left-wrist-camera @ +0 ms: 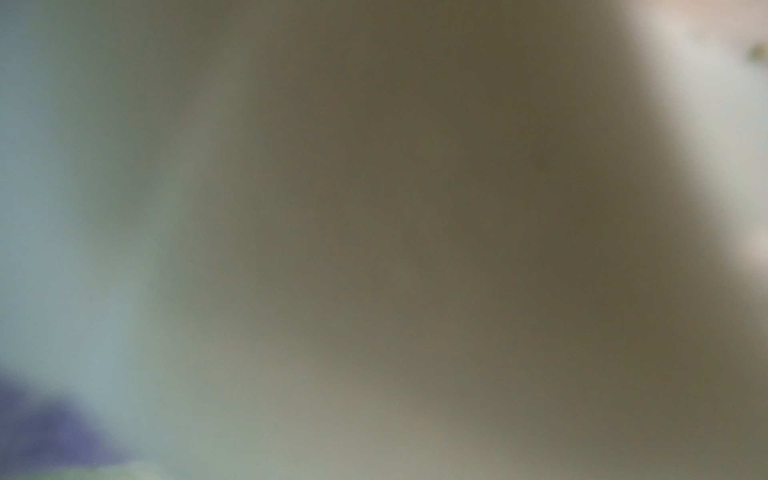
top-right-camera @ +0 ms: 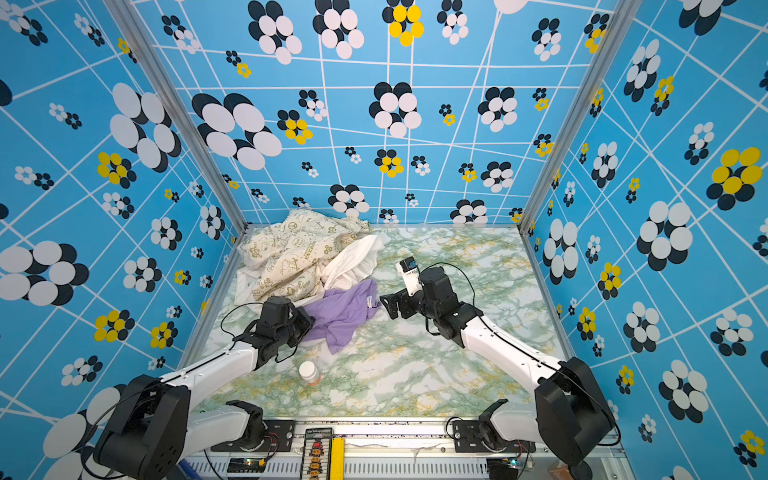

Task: Pick out a specific cloth from the pile

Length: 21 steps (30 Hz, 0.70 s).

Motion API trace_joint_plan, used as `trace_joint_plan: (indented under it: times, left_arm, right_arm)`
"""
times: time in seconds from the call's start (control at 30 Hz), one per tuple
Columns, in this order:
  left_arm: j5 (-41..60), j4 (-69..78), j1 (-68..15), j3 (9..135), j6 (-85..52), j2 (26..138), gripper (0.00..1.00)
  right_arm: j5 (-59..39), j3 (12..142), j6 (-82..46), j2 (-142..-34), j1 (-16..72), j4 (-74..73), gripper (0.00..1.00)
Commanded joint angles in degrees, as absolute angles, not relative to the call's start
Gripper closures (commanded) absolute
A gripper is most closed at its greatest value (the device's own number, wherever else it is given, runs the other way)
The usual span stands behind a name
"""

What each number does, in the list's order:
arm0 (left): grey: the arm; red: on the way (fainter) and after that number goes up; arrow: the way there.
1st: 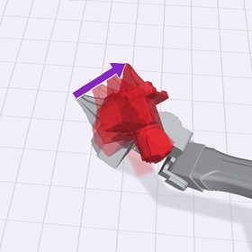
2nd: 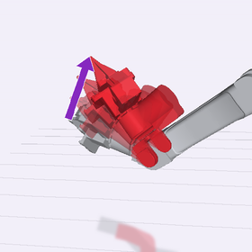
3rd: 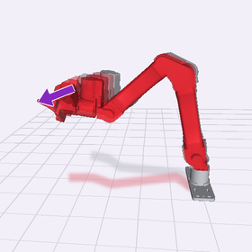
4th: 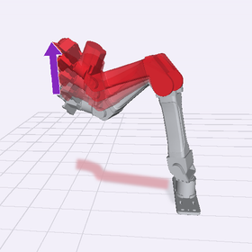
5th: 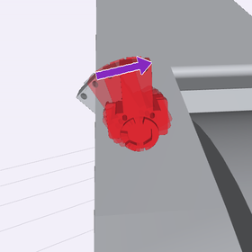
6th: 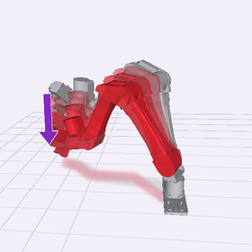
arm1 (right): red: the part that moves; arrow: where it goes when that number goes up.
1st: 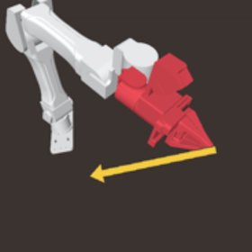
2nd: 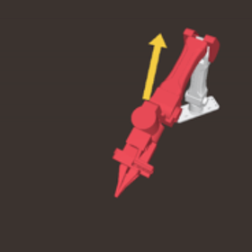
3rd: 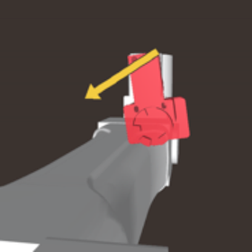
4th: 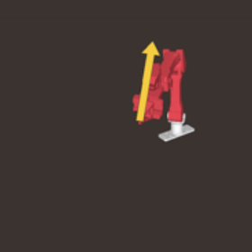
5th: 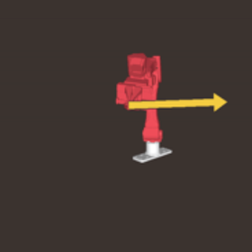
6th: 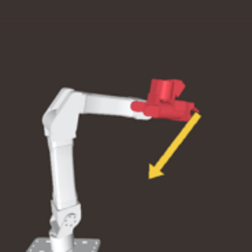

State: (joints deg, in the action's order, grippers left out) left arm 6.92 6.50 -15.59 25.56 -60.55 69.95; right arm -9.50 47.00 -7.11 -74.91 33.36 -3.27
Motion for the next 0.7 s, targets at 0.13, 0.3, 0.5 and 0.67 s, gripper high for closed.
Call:
trace_joint_plan:
  times: [0.13, 0.3, 0.5, 0.67]
  left_arm:
    - [5.54, 1.53, -14.79, 32.87, -54.30, 64.22, 1.00]
    - [5.86, -7.82, -13.95, 43.41, -47.68, 61.34, 1.00]
    - [6.17, -10.84, -12.84, 54.24, -45.43, 61.64, 1.00]
    - [5.16, -13.69, -11.19, 64.03, -43.04, 63.46, 1.00]
  right_arm:
    - [-7.30, 46.35, -4.68, -72.01, 33.73, -2.02, 0.01]
    - [-6.11, 45.74, -4.44, -71.13, 33.72, -2.52, 0.01]
    - [-5.71, 45.15, -5.01, -70.23, 33.72, -3.55, 0.01]
    - [-5.06, 45.06, -4.40, -69.40, 33.72, -2.99, 0.01]
